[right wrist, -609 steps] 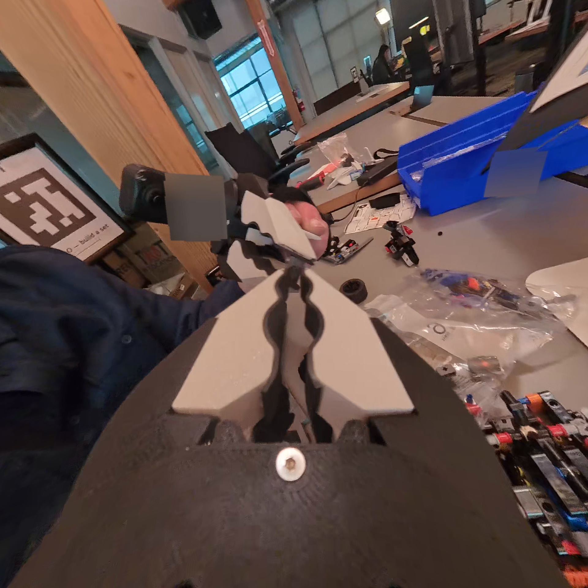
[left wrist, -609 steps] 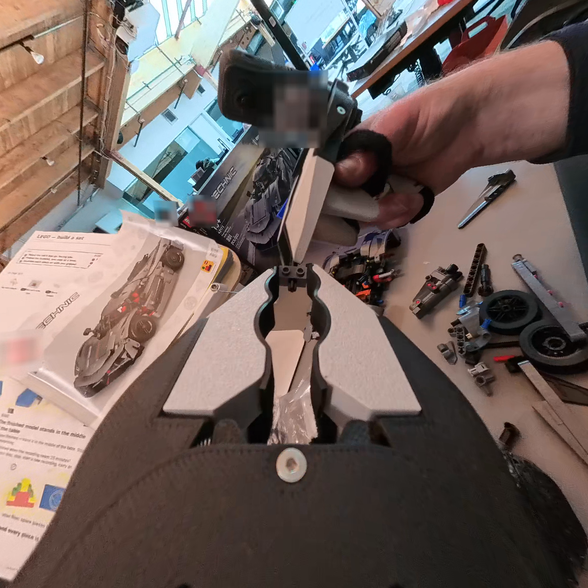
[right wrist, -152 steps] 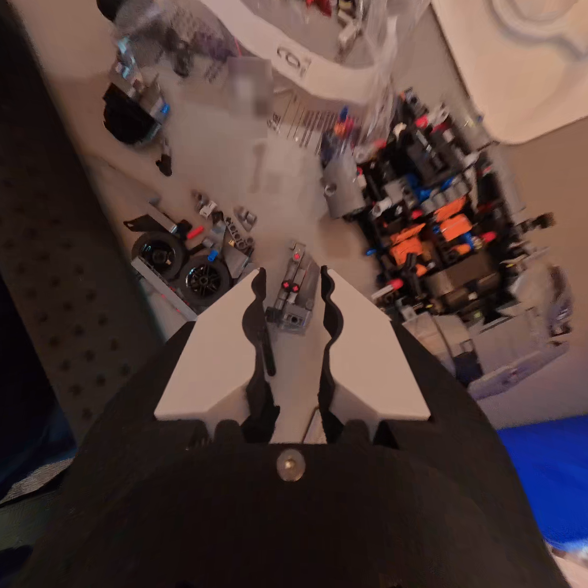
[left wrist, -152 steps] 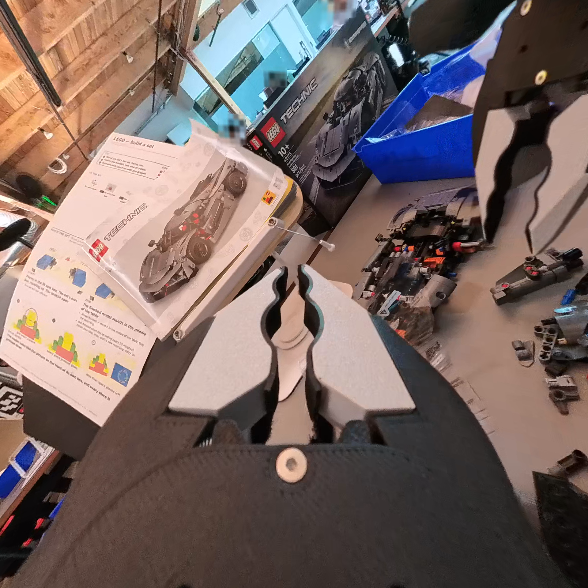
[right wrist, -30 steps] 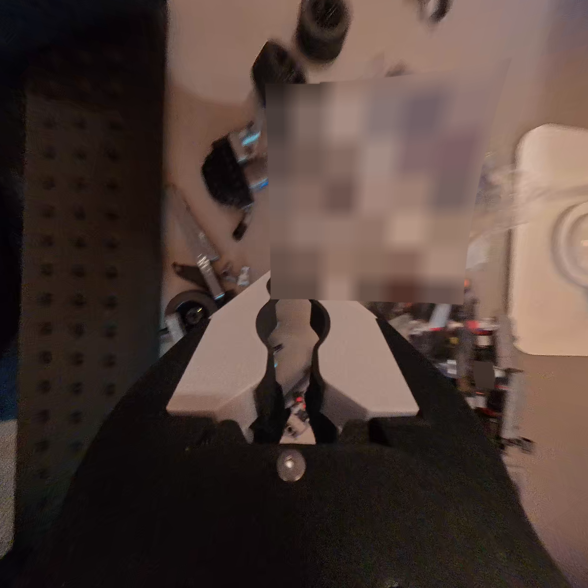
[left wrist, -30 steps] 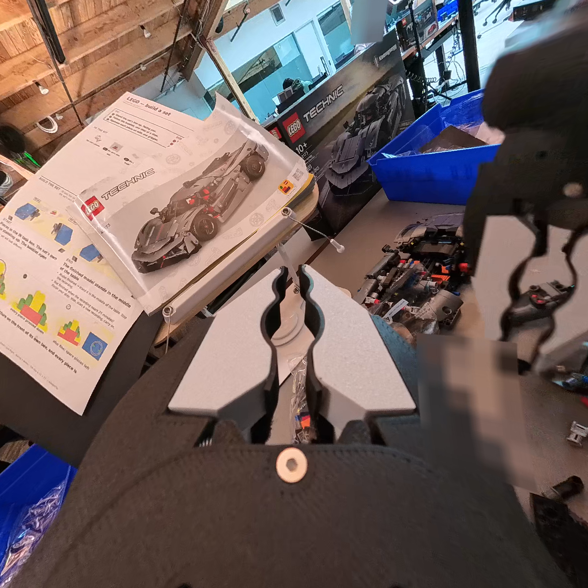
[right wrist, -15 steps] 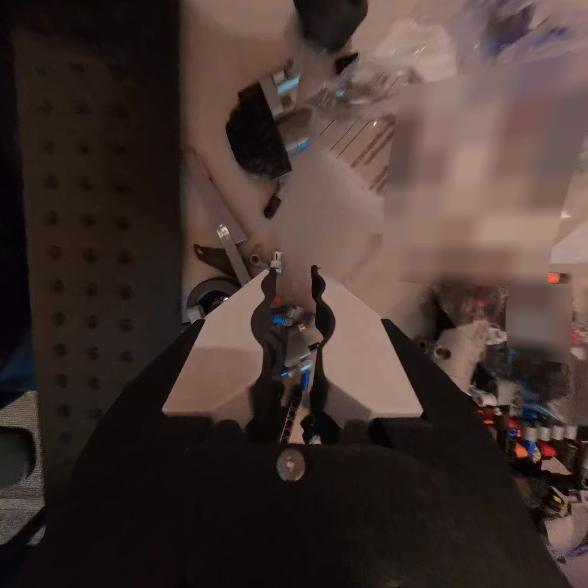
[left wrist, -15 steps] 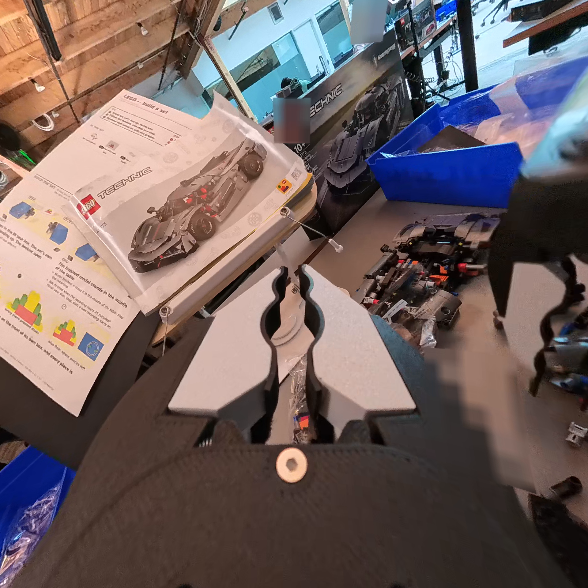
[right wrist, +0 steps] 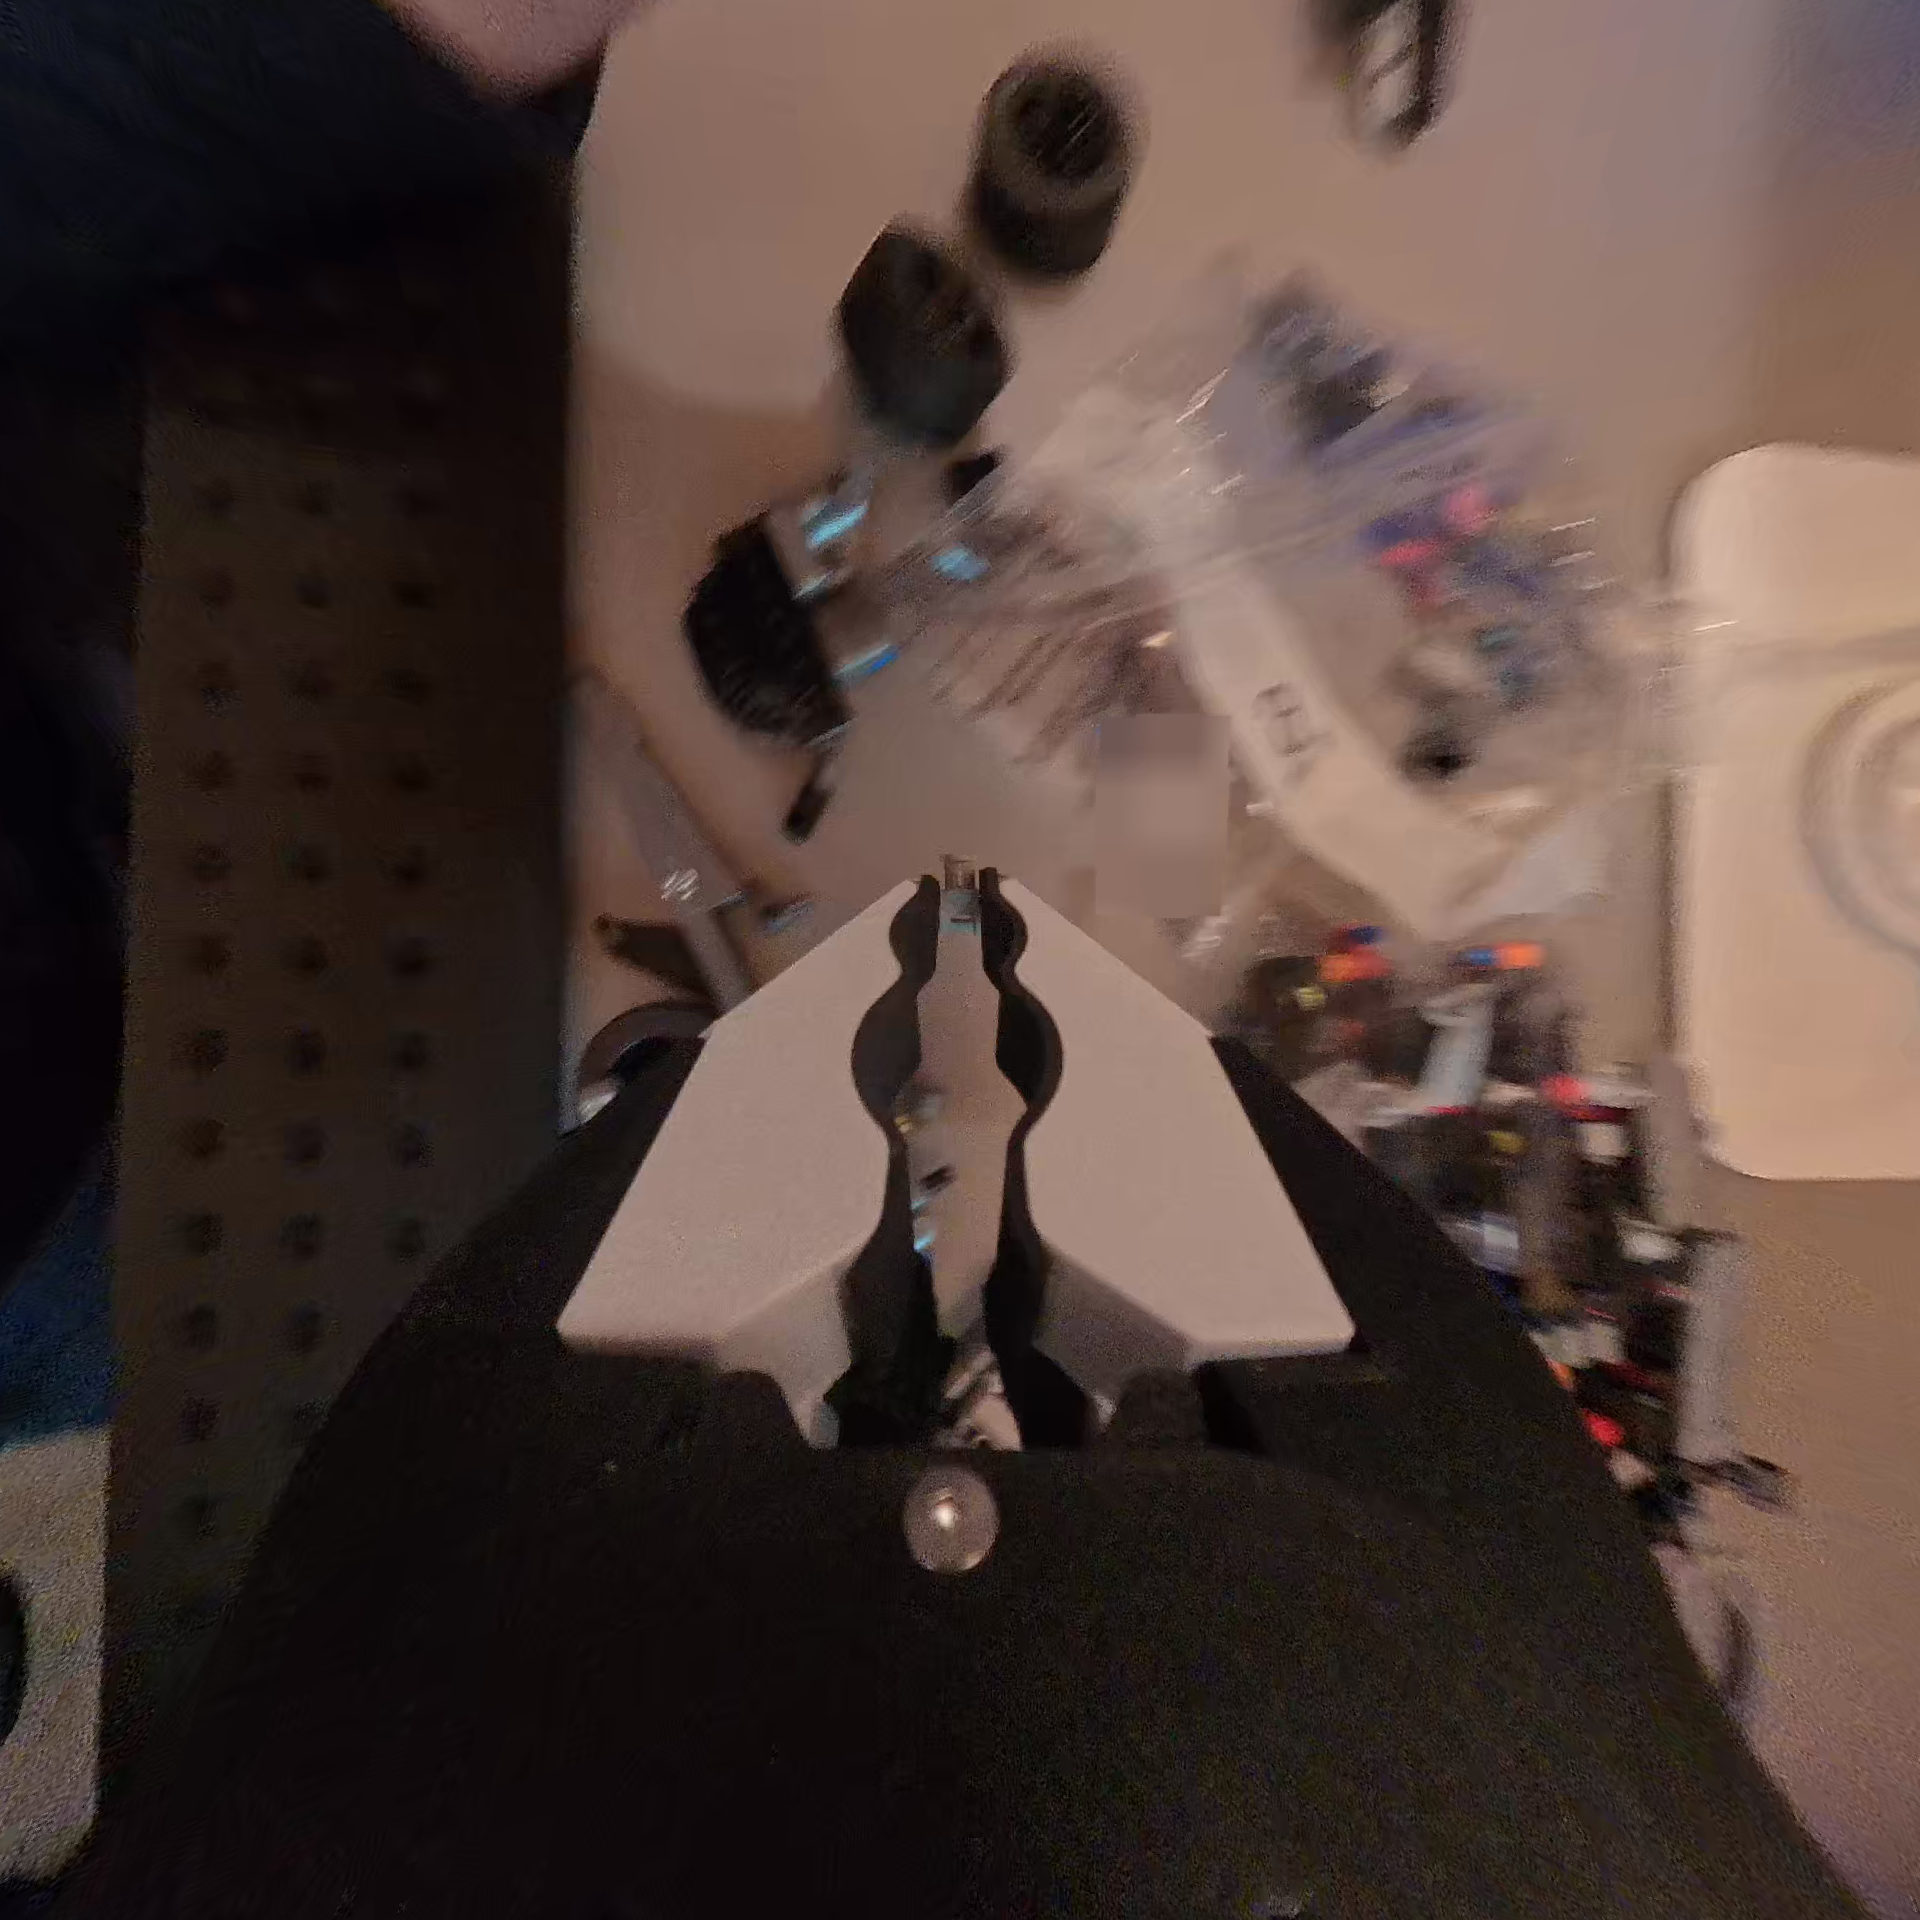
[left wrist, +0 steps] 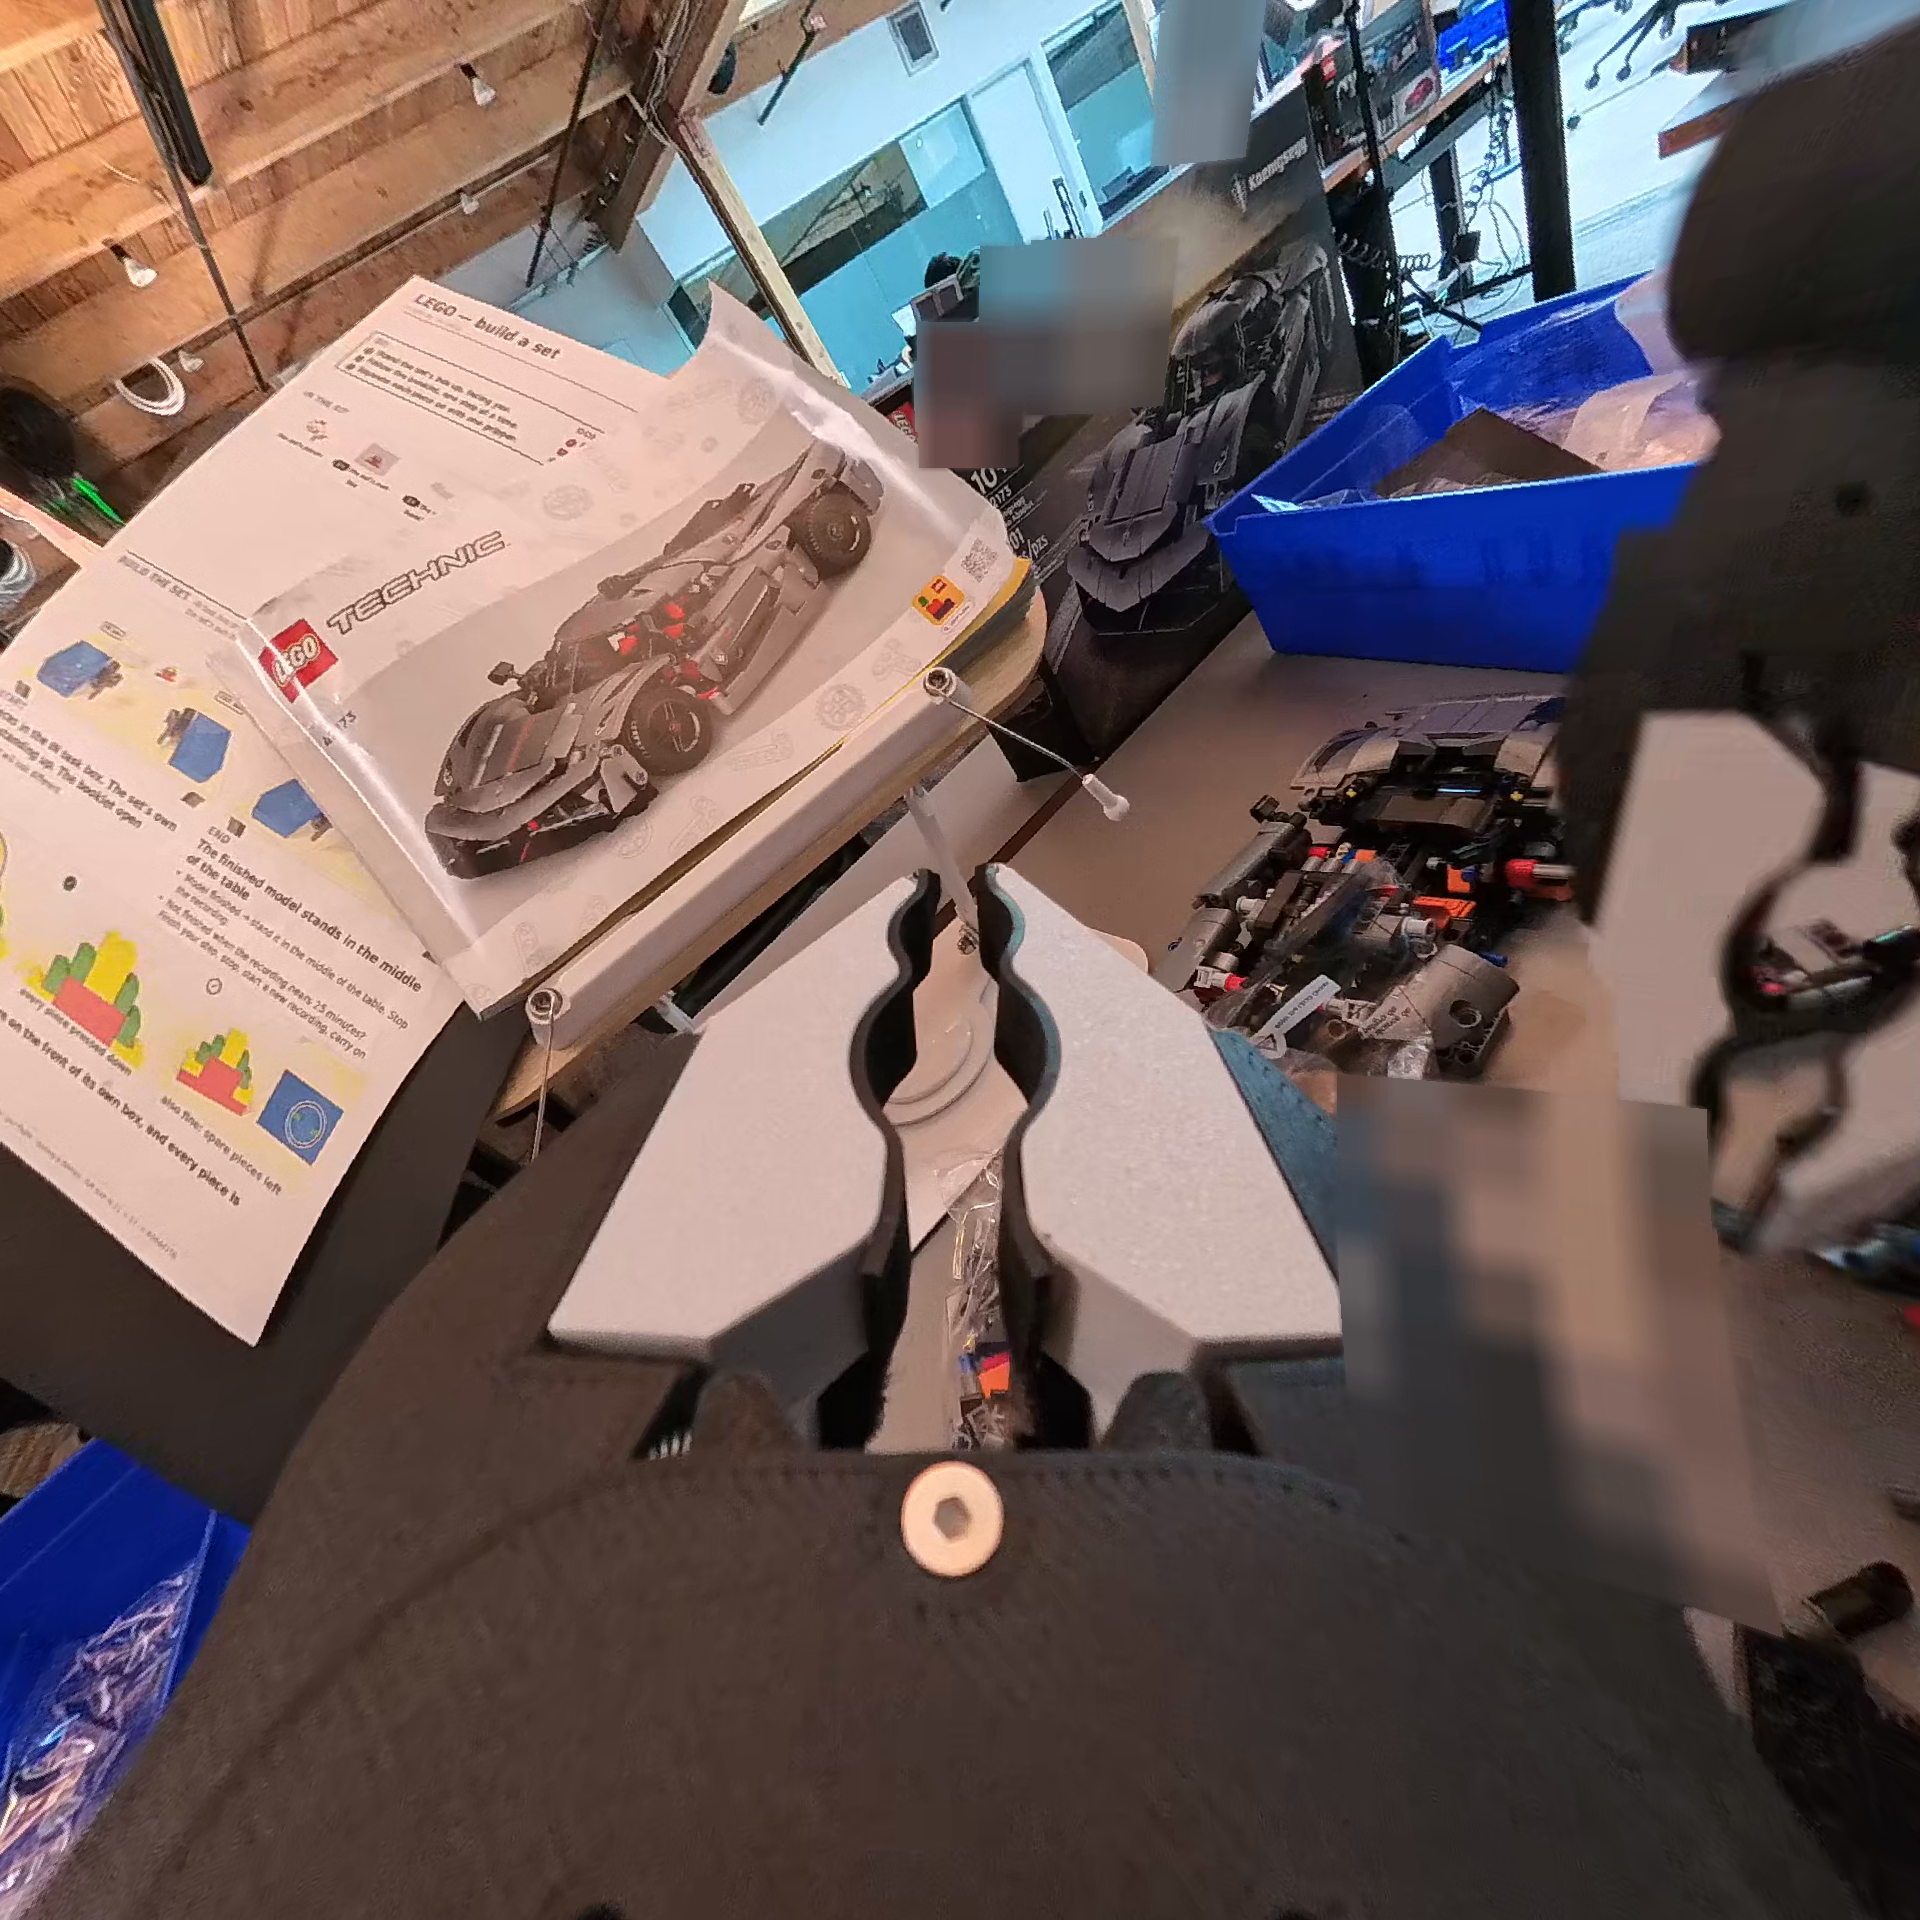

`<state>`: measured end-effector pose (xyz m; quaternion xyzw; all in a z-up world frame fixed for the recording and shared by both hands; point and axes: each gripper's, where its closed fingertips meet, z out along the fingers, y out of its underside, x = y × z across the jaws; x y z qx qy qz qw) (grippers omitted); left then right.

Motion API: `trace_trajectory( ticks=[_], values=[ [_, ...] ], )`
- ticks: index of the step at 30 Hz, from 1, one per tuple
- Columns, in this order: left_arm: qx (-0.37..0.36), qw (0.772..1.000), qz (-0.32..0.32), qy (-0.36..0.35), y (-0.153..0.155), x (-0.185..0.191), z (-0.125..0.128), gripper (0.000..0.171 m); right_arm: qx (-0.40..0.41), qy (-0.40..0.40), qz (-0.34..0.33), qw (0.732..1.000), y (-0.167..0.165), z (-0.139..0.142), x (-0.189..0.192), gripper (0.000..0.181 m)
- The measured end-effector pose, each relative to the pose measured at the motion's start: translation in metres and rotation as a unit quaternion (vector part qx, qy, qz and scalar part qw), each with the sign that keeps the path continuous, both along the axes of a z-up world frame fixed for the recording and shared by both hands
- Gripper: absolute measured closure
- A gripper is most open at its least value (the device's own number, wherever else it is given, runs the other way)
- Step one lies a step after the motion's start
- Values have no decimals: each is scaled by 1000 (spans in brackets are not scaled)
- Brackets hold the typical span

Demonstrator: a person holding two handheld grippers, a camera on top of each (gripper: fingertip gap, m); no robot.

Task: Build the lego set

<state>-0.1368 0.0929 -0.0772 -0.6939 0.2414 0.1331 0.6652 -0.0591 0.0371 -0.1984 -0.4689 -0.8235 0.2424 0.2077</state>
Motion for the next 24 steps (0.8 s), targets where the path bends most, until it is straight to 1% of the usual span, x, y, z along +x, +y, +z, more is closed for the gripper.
trace_trajectory(
  ticks=[2, 3, 5, 7, 9, 10, 11, 12, 14, 17, 20, 24],
  values=[
    [0, 1000, 0, -2, 0, 0, 0, 166, 15, 37, -41, 998, 23, 16, -19, 174],
    [0, 1000, -1, -3, 0, 0, 0, 166, 24, 45, -59, 997, 35, 17, -28, 173],
    [-2, 1000, 1, 1, 1, 0, -1, 166, 41, 11, -88, 995, 51, 5, -32, 158],
    [-2, 1000, 2, 1, 1, -1, -2, 166, 51, 14, -89, 995, 51, 6, -29, 160],
    [0, 1000, 2, -4, 0, -3, 0, 166, 34, 21, -70, 997, 38, 10, -19, 167],
    [2, 1000, 2, -6, 0, -3, 1, 166, 12, 11, -46, 999, 24, 8, -11, 169],
    [3, 1000, 1, -8, -1, -3, 2, 166, -13, -8, -19, 1000, 8, 2, -2, 172],
    [5, 1000, -1, -9, -1, -2, 3, 166, -26, -34, 3, 999, -6, -8, 7, 171],
    [2, 1000, -4, -5, -1, 1, 2, 166, -22, -85, 32, 996, -25, -34, 21, 168],
    [-2, 1000, -3, 3, 1, 3, -1, 166, -18, -125, 41, 991, -38, -59, 25, 163],
    [-2, 1000, -1, 1, 1, 1, -1, 166, -32, -136, 46, 989, -45, -70, 25, 161],
    [-2, 1000, -2, -4, 1, 0, -1, 166, -26, -133, 52, 989, -46, -73, 22, 174]
  ],
)
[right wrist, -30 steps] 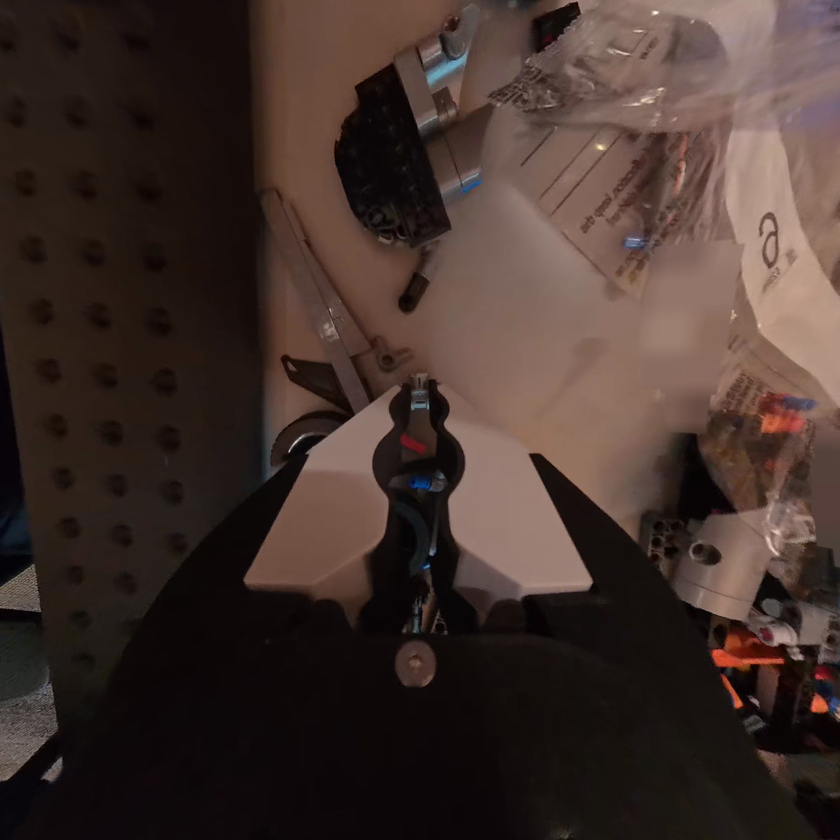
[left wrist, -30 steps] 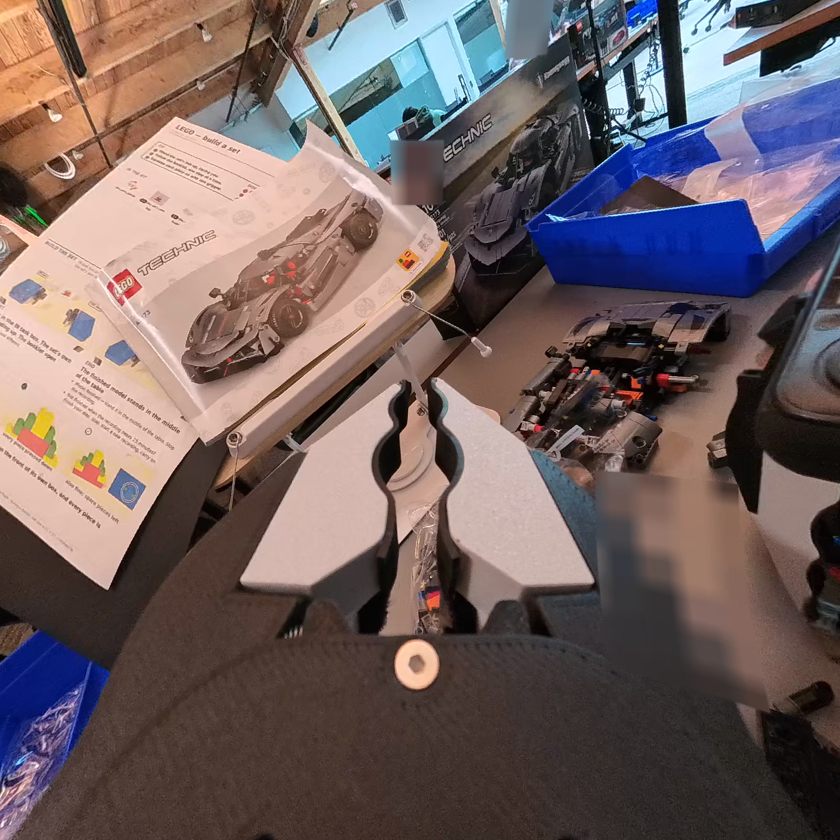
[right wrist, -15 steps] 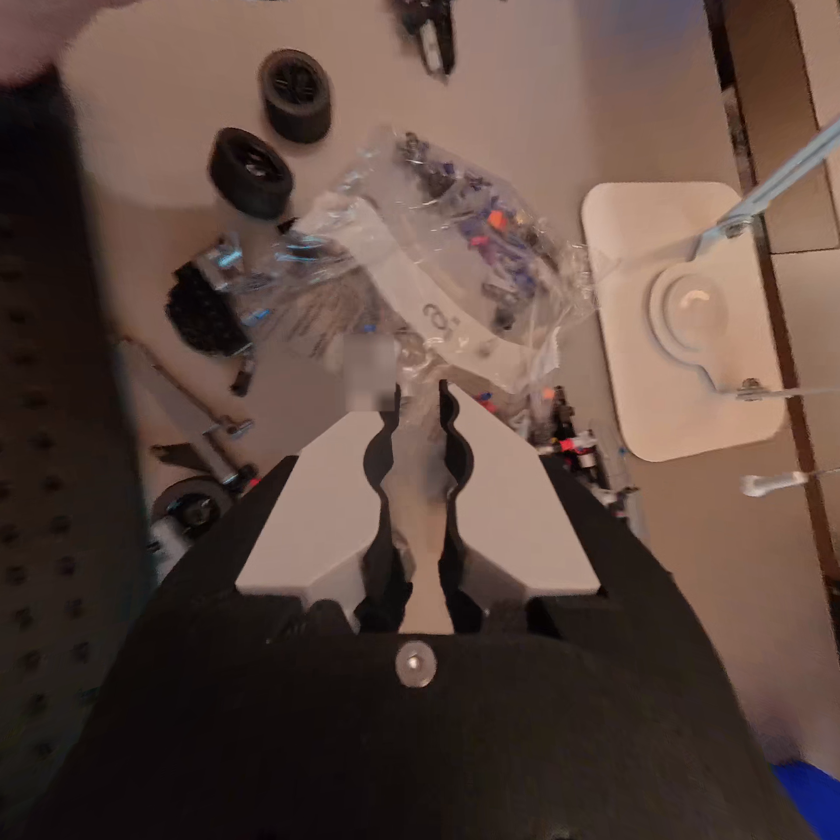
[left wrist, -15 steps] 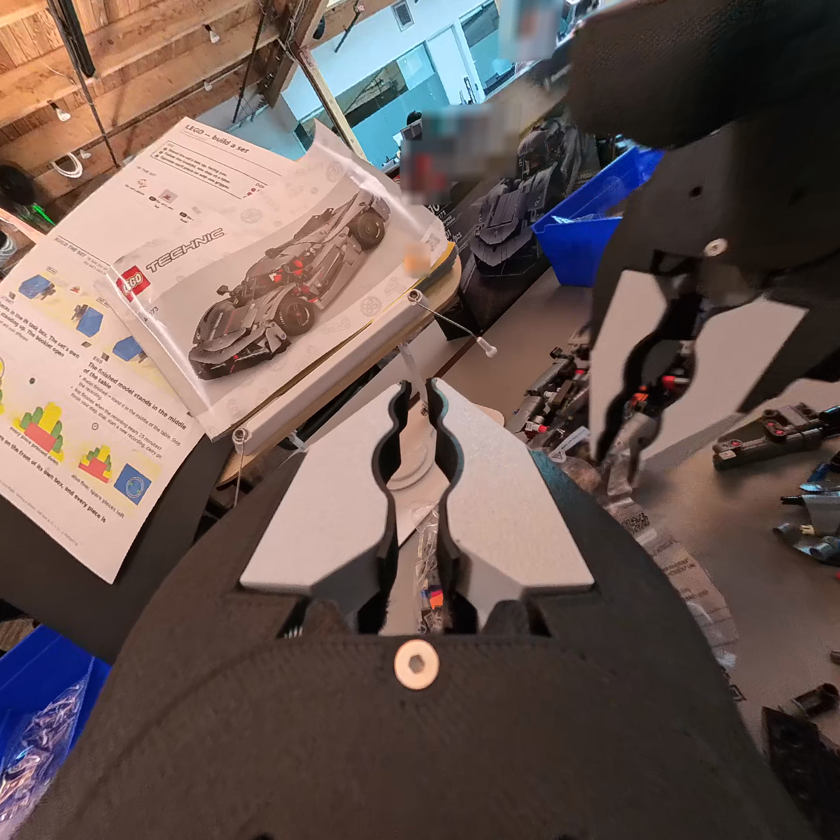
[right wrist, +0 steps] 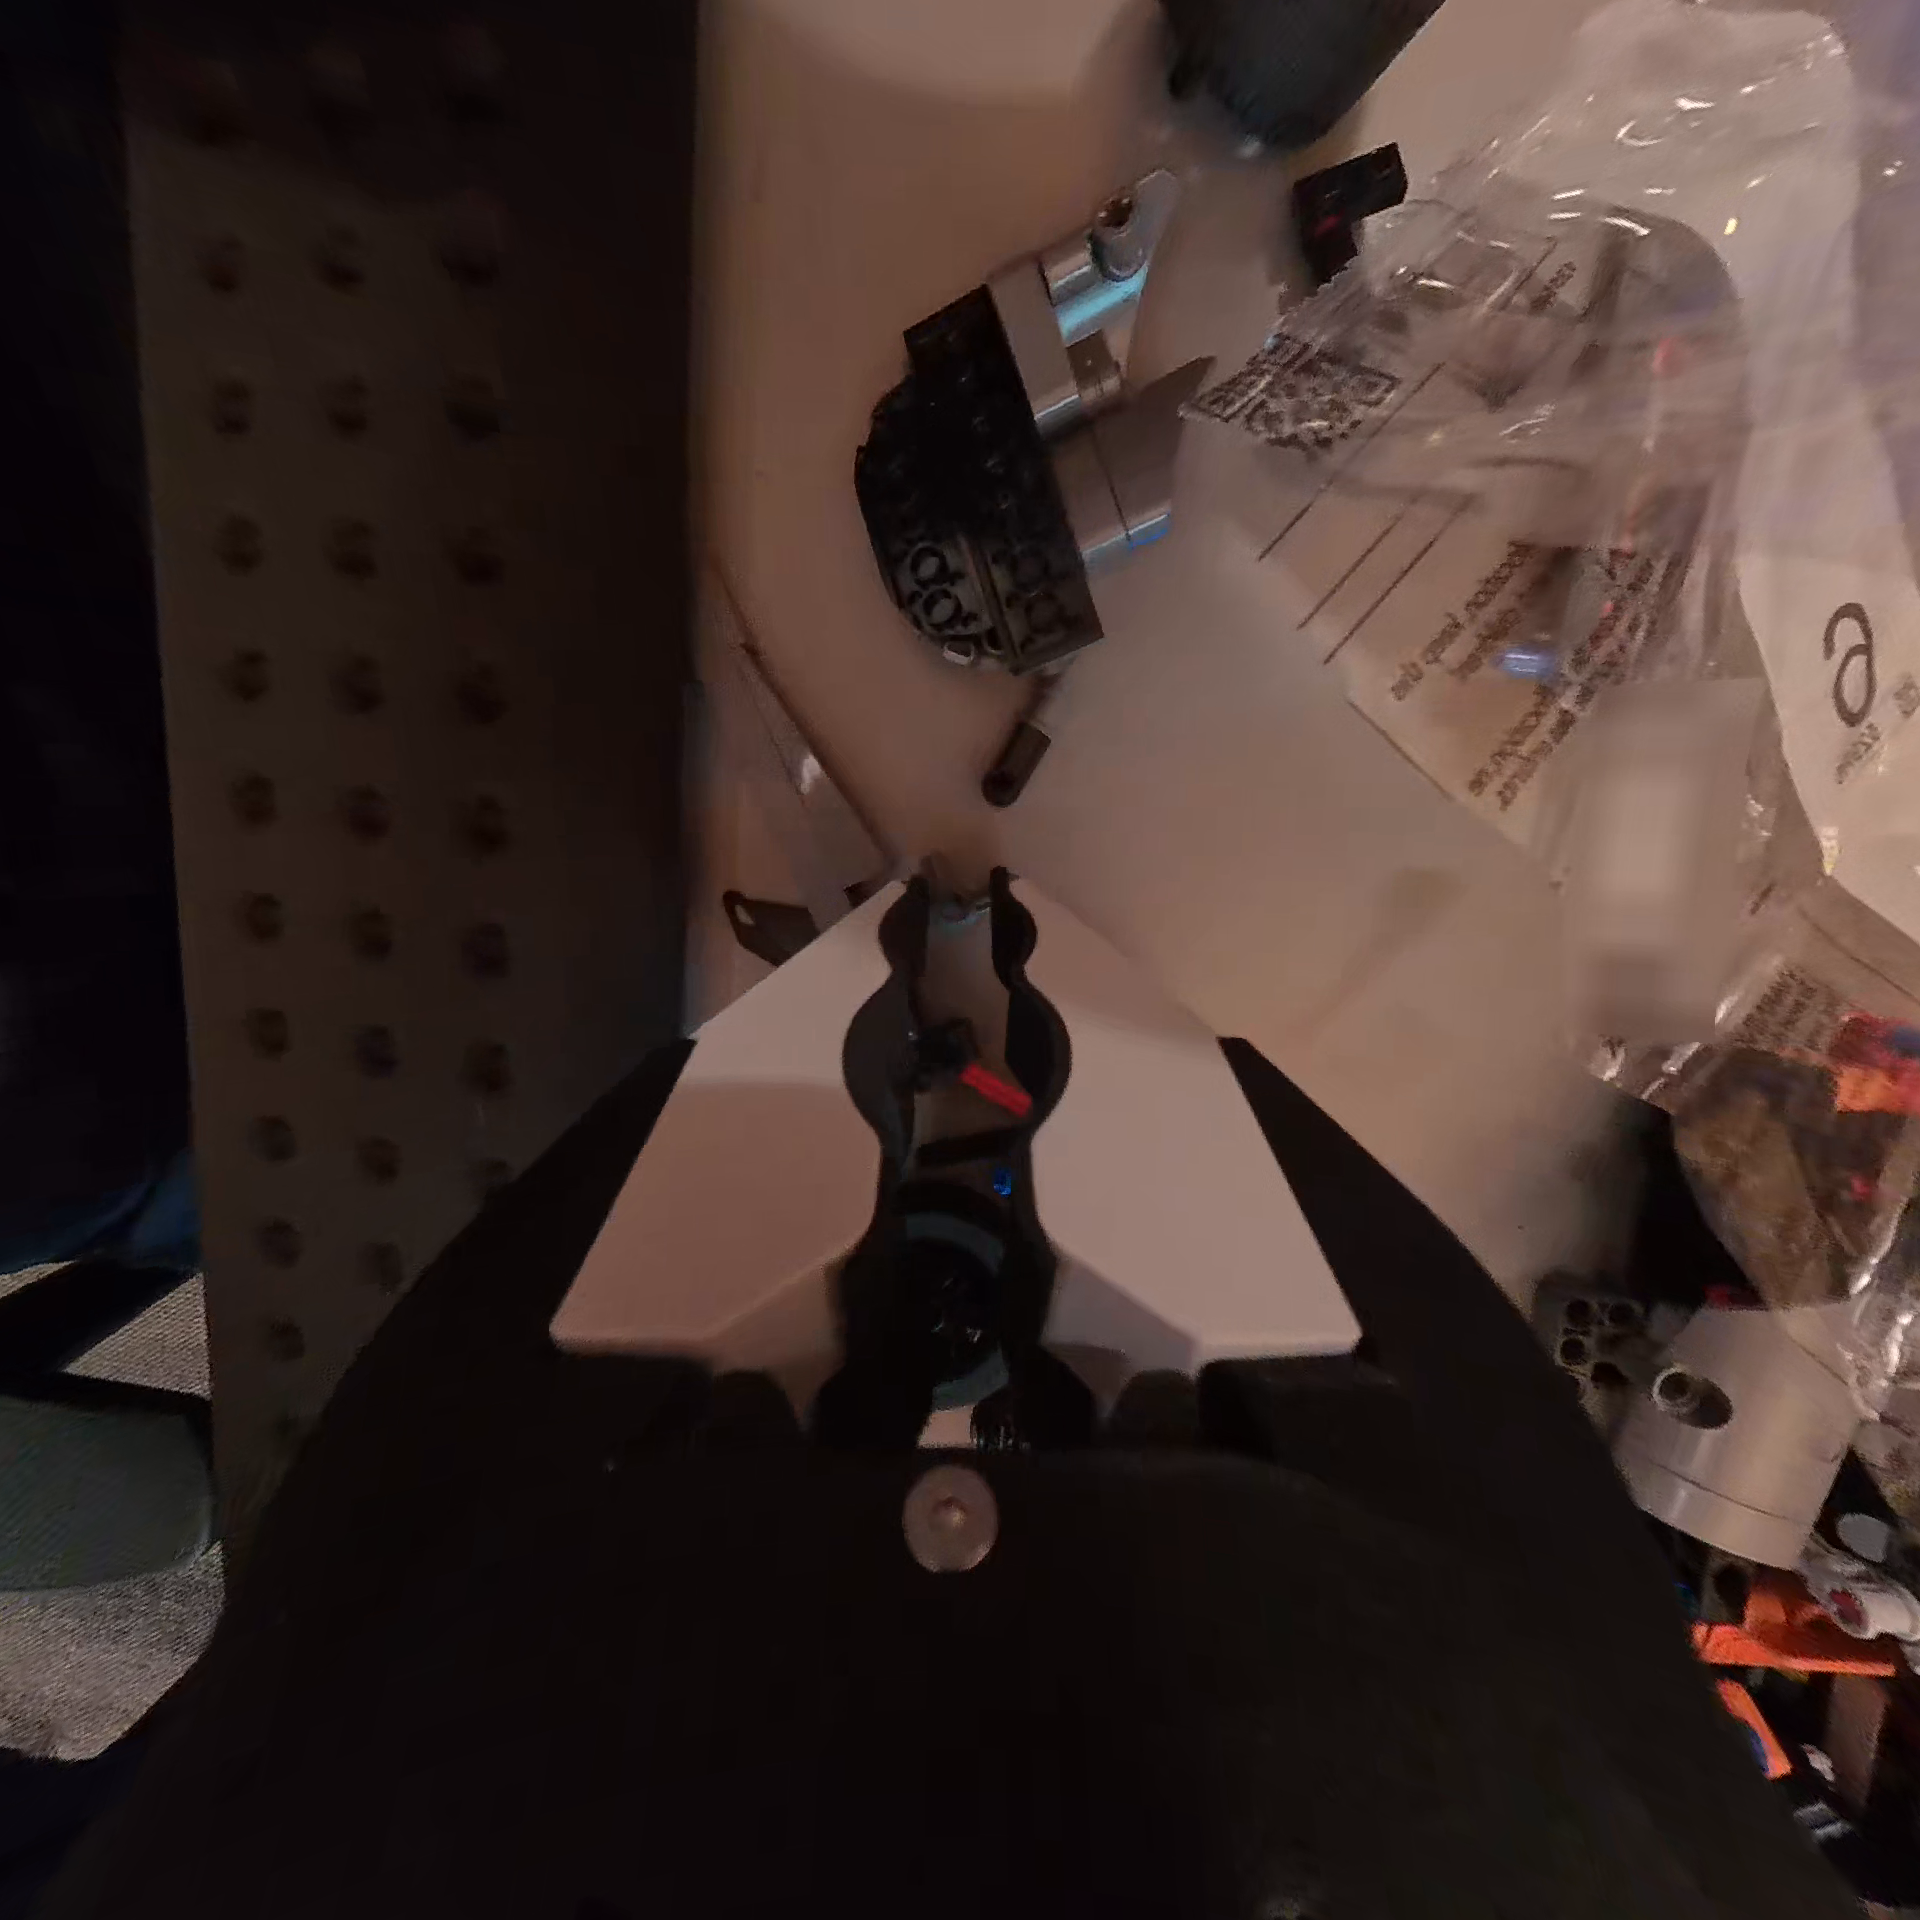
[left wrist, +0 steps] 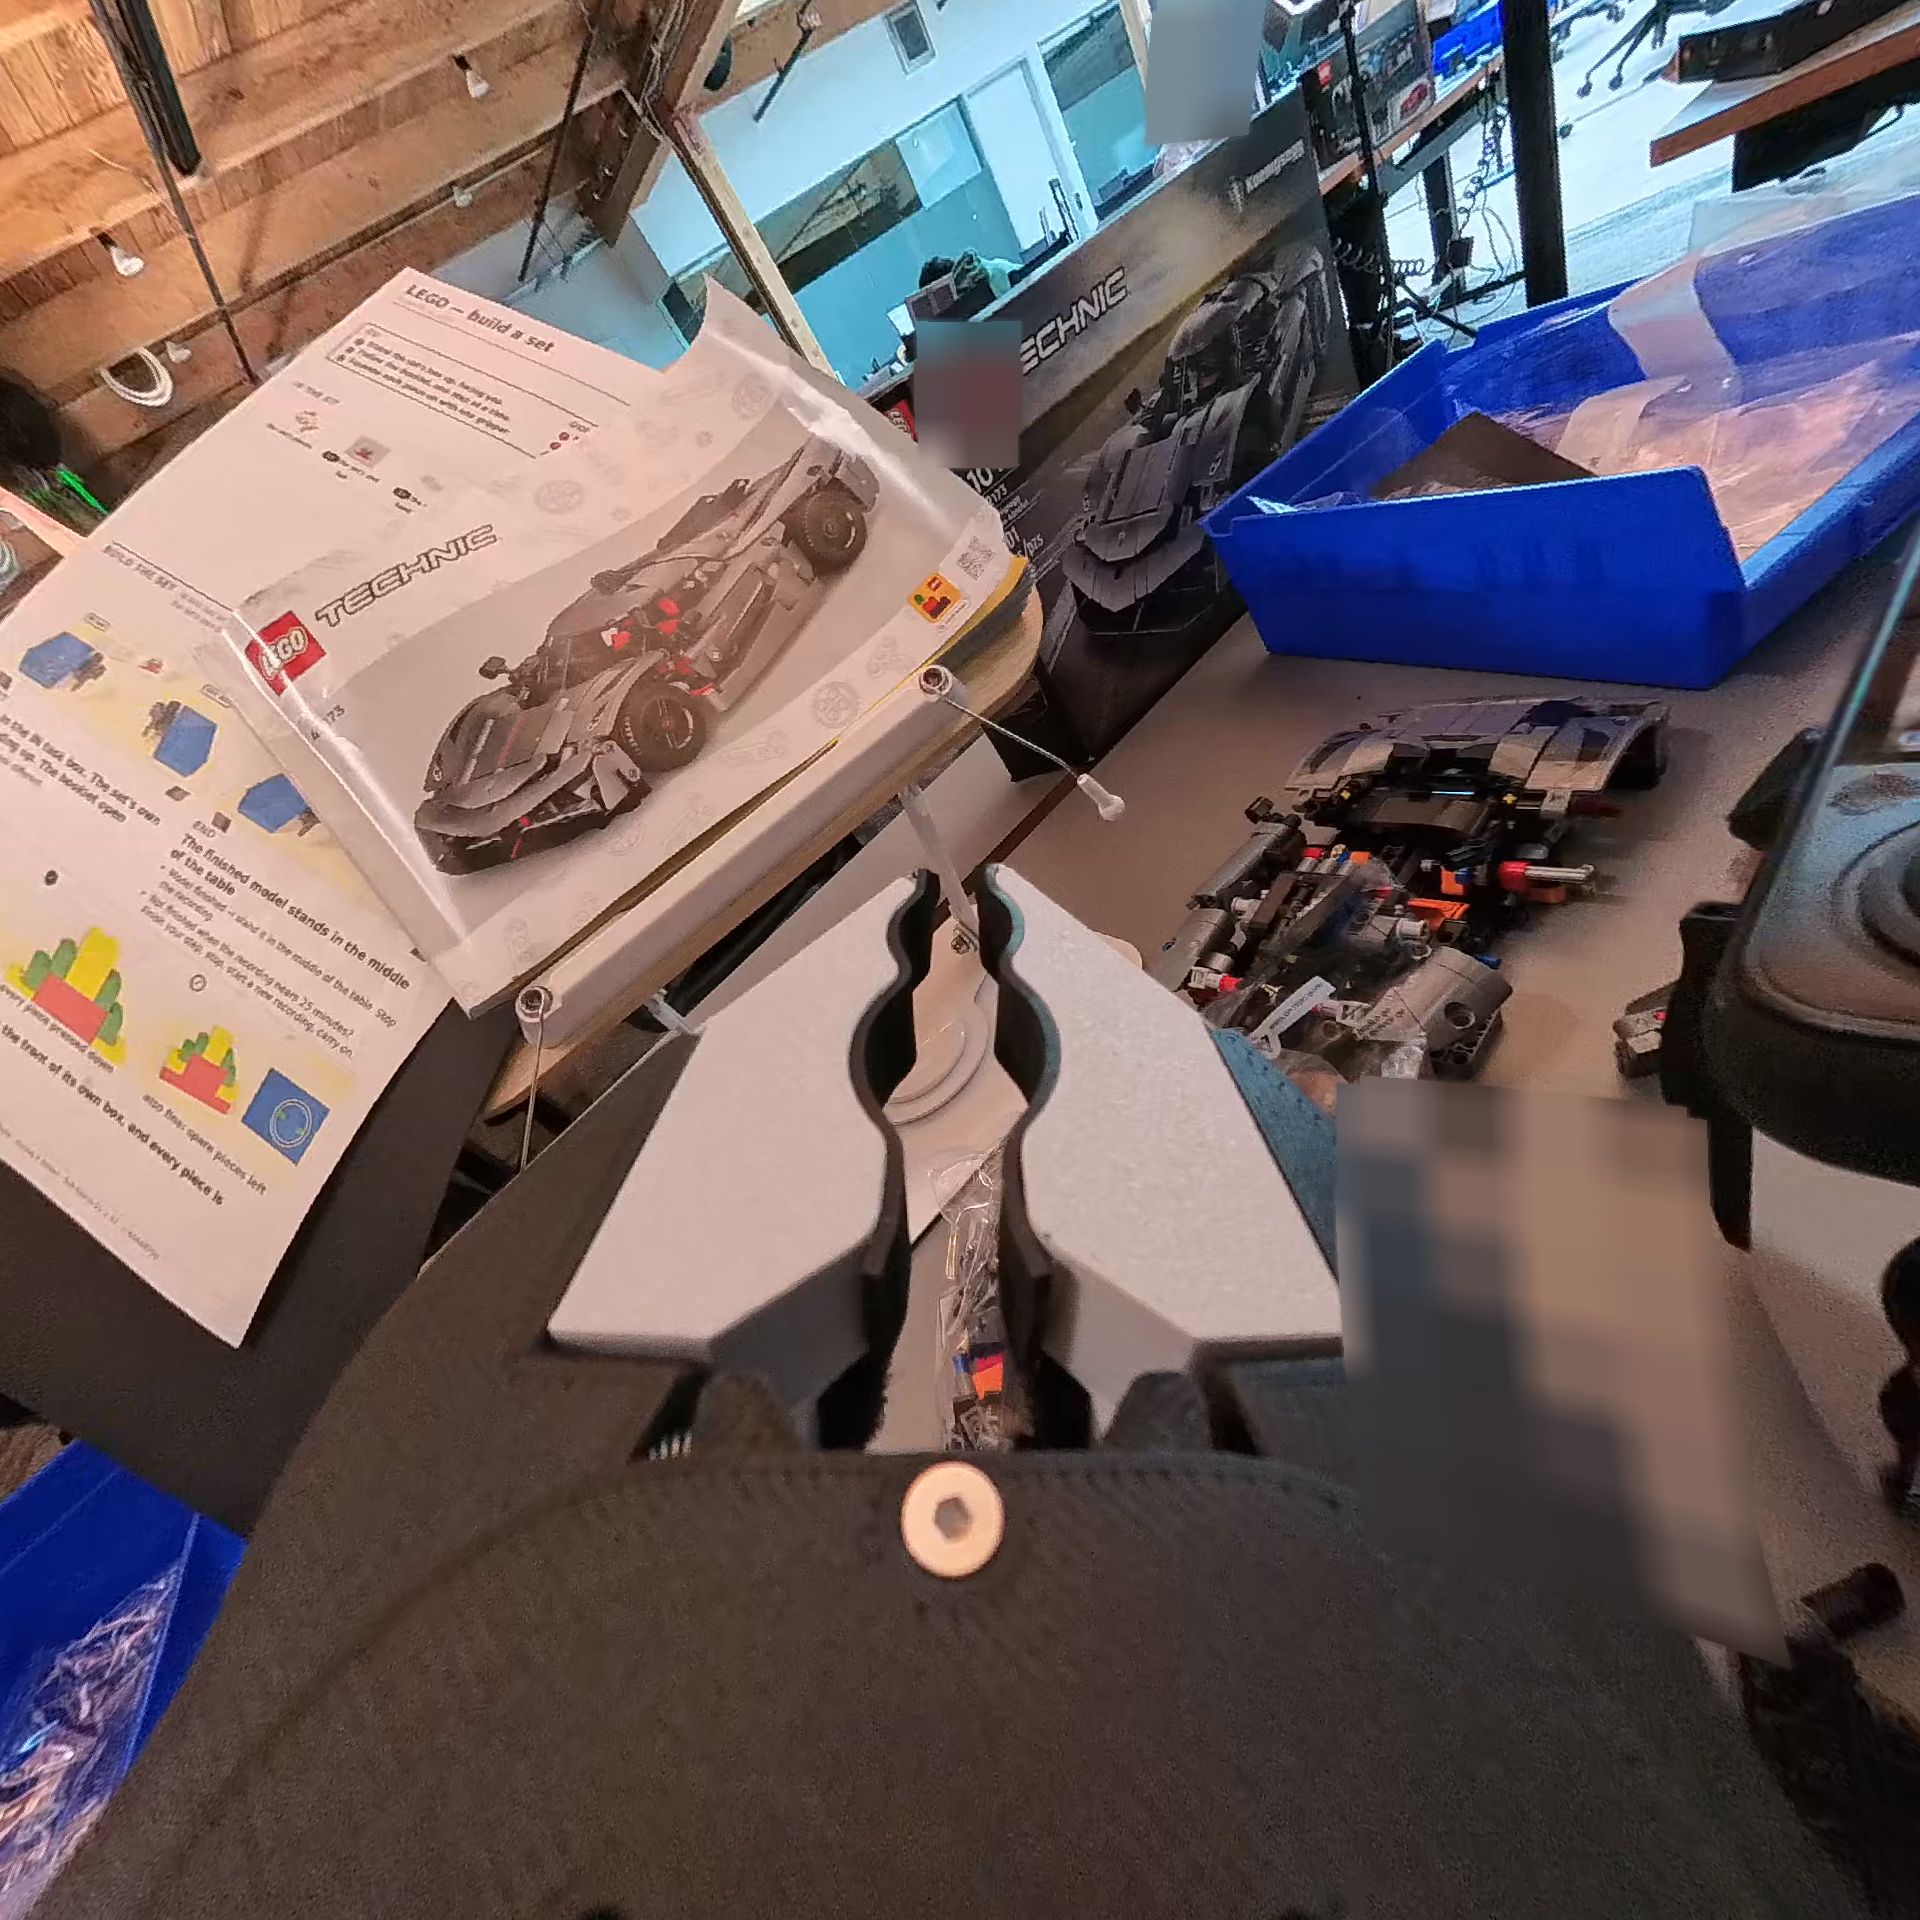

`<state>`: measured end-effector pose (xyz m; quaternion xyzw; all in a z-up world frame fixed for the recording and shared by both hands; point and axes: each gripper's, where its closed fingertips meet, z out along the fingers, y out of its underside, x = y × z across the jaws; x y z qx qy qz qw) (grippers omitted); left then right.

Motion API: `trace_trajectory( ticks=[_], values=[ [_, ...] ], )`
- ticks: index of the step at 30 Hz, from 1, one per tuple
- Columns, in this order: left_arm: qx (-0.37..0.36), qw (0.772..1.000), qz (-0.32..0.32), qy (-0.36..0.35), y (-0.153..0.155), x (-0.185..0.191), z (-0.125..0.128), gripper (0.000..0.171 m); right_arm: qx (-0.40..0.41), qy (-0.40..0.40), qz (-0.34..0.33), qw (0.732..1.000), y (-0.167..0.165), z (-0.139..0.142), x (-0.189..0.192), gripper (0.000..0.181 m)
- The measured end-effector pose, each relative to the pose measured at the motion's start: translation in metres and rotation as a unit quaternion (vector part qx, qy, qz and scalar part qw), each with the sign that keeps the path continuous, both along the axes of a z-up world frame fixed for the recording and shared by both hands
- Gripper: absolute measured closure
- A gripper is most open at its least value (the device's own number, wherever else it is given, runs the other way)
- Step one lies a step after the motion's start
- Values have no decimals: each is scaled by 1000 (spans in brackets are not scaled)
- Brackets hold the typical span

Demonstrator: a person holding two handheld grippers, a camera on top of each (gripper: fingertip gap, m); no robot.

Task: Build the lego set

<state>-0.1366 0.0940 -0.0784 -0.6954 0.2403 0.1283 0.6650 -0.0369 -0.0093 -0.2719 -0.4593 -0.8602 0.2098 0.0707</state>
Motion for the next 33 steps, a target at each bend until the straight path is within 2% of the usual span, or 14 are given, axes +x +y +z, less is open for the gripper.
trace_trajectory(
  ticks=[1, 7, 12, 18, 21, 23, 27, 29, 33],
  values=[
    [0, 1000, 0, 1, 0, 0, 0, 166, -4, -1, 2, 1000, -1, 0, 0, 181],
    [1, 1000, 0, 2, 0, 0, 1, 166, -8, 14, -2, 1000, 4, 5, -1, 181],
    [1, 1000, 0, 1, -1, 0, 1, 166, 19, 12, 2, 1000, 17, 8, 3, 164],
    [0, 1000, -1, 1, 0, 0, 1, 166, 25, 13, -24, 999, 32, 8, 0, 158],
    [0, 1000, -1, 1, 0, 1, 0, 166, 33, 1, -22, 999, 33, -1, 1, 160],
    [-1, 1000, -1, 3, 0, 0, 0, 166, 39, 0, -21, 999, 34, -4, 1, 168],
    [2, 1000, 0, 1, -1, 0, 1, 166, 34, 8, -21, 999, 34, -3, 0, 169],
    [3, 1000, 1, -1, -1, -1, 2, 166, 24, 16, -18, 999, 33, 7, 3, 169],
    [5, 1000, 1, -2, -1, -2, 3, 166, 8, 93, -35, 995, 43, 59, -8, 169]
  ],
)
